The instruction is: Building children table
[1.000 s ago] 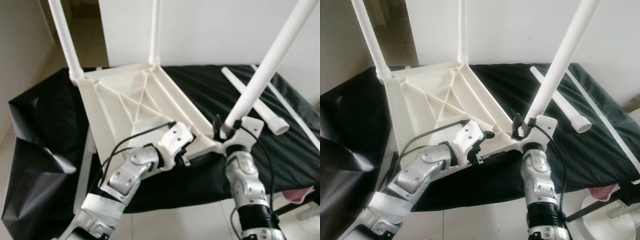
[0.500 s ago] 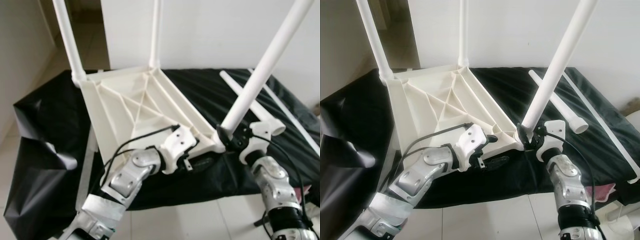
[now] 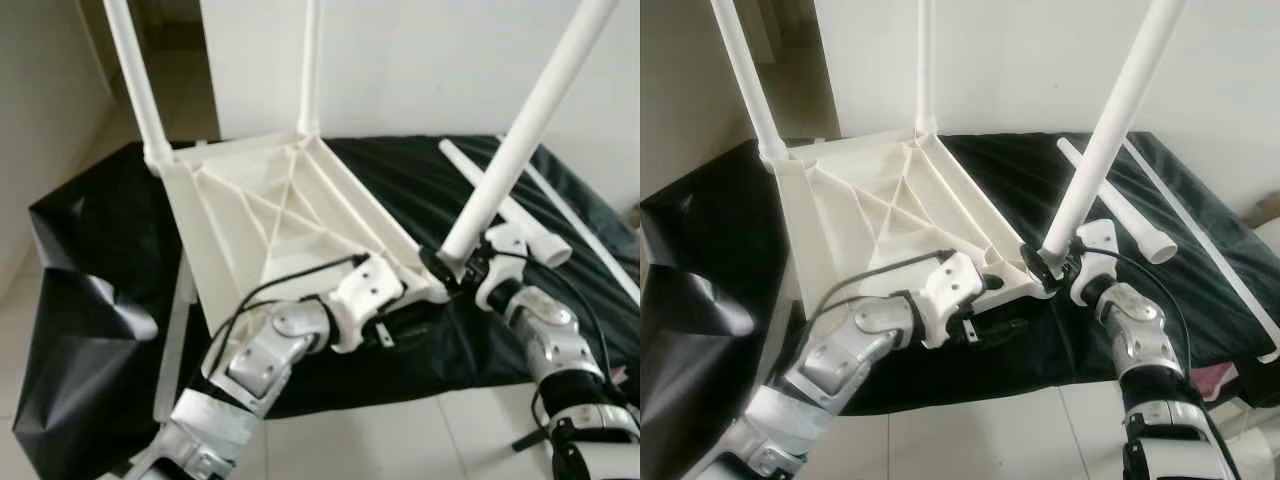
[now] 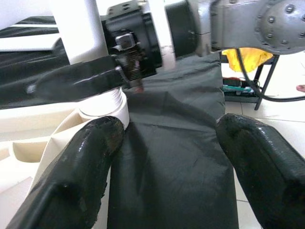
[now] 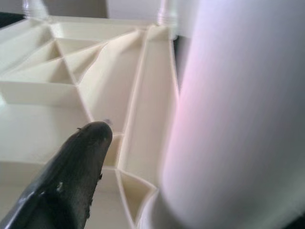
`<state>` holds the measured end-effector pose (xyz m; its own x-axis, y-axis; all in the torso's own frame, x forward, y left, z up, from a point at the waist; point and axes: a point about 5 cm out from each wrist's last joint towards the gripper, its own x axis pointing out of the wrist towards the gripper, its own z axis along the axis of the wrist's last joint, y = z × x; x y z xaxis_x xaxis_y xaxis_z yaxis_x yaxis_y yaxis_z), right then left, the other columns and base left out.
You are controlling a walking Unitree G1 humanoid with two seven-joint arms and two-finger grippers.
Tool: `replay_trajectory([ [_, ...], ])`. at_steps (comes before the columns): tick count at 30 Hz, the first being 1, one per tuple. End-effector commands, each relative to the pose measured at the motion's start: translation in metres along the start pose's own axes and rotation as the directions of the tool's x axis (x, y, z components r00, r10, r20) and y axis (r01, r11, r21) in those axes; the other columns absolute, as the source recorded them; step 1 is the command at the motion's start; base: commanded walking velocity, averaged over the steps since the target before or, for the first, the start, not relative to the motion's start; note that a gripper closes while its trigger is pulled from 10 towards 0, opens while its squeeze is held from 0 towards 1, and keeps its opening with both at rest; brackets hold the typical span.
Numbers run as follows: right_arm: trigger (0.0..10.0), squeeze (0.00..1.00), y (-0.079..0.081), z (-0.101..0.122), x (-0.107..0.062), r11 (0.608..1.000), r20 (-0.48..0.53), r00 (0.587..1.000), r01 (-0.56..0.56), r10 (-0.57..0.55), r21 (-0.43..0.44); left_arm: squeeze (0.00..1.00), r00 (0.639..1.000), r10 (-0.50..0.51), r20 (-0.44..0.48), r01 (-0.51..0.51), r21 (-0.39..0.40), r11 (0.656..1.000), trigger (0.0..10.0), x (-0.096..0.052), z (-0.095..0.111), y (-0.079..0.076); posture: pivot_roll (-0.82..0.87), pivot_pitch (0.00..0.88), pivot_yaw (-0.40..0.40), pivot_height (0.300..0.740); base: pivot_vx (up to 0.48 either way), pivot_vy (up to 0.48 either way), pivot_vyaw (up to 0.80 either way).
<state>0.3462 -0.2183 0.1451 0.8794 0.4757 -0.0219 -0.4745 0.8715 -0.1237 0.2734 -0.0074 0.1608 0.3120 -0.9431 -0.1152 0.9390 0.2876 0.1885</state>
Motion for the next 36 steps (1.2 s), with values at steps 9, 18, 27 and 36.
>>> replay_trajectory([
  [9, 0.0, 0.0, -0.007, -0.005, 0.002, 0.999, -0.042, 0.999, 0.003, -0.005, -0.04, 0.0, 0.999, -0.048, -0.003, 0.048, 0.027, 0.998, 10.0, 0.001, 0.006, -0.002, 0.05, 0.0, -0.018, 0.74, 0.0, 0.0, 0.0],
  [18, 0.0, 0.0, -0.012, -0.023, -0.011, 0.998, -0.072, 0.997, 0.041, -0.036, 0.057, 0.0, 0.999, -0.034, 0.004, 0.034, 0.015, 0.999, 10.0, -0.001, 0.006, -0.001, 0.05, 0.0, -0.018, 0.74, 0.0, 0.0, 0.0],
  [27, 10.0, 0.0, -0.011, -0.034, -0.014, 0.976, -0.05, 0.989, 0.147, -0.141, 0.161, 0.0, 0.999, -0.04, 0.001, 0.04, 0.014, 0.999, 10.0, -0.002, 0.007, -0.001, 0.05, 0.0, -0.01, 0.74, 0.0, 0.0, 0.0],
  [36, 10.0, 0.0, -0.005, -0.034, -0.006, 0.893, -0.111, 0.915, 0.402, -0.387, 0.203, 0.0, 0.999, -0.037, -0.002, 0.037, 0.003, 0.999, 10.0, -0.003, 0.005, 0.0, 0.04, 0.0, -0.025, 0.74, 0.0, 0.0, 0.0],
])
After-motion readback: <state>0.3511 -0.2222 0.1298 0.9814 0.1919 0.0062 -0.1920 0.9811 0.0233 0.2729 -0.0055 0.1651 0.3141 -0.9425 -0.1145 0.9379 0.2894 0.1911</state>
